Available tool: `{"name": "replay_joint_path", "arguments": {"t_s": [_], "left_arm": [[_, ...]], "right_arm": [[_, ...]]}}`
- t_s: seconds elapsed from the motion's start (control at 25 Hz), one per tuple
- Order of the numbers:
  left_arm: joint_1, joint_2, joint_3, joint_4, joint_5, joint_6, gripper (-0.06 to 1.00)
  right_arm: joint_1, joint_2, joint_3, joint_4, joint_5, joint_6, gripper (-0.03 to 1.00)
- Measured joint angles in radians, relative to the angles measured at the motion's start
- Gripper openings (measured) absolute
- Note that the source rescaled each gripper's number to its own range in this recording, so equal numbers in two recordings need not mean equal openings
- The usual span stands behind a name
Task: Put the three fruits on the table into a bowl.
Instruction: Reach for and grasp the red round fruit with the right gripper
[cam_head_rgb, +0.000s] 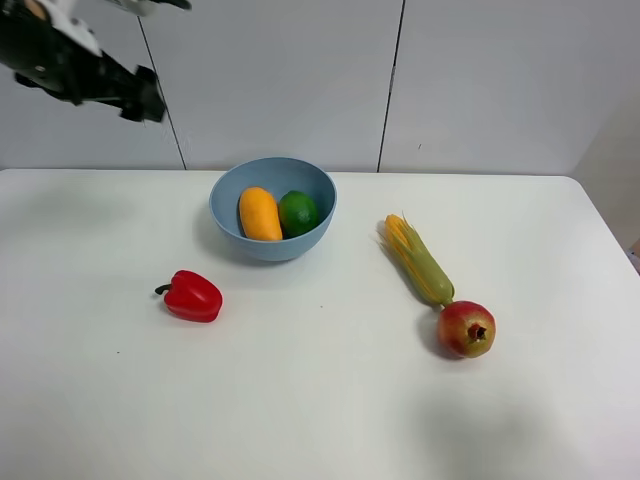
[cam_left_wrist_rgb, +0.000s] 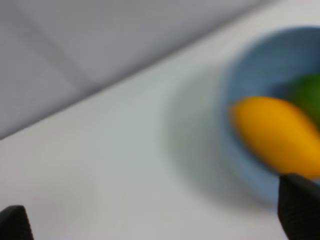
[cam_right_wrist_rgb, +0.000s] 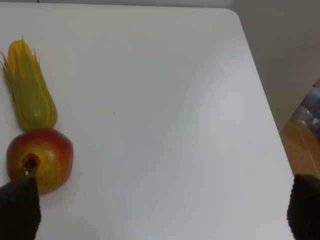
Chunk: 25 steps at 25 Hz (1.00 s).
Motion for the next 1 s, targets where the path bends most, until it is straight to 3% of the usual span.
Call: {"name": "replay_joint_path", "arguments": {"t_s": [0.12,0.24,0.6,0.76,1.0], "left_arm": [[0.142,-0.041,0.0,0.014,0.013,0.014,0.98],[0.235,-0.1,0.0,0.032,0.102,0.051,0.98],[0.305,-0.489,0.0,0.052,0.486,0.067,0.98],[0.312,-0.688,0.06,0.029,0.484,0.034,0.98],[0.312,-1.043,0.368,-0.017,0.435,0.021,0.98]], "right_arm": [[0.0,0.0,0.0,0.0,0.0,0.0,1.0],[0.0,0.0,0.0,0.0,0.0,0.0,1.0],[0.0,0.0,0.0,0.0,0.0,0.0,1.0],[0.0,0.0,0.0,0.0,0.0,0.0,1.0],[0.0,0.0,0.0,0.0,0.0,0.0,1.0]]}}
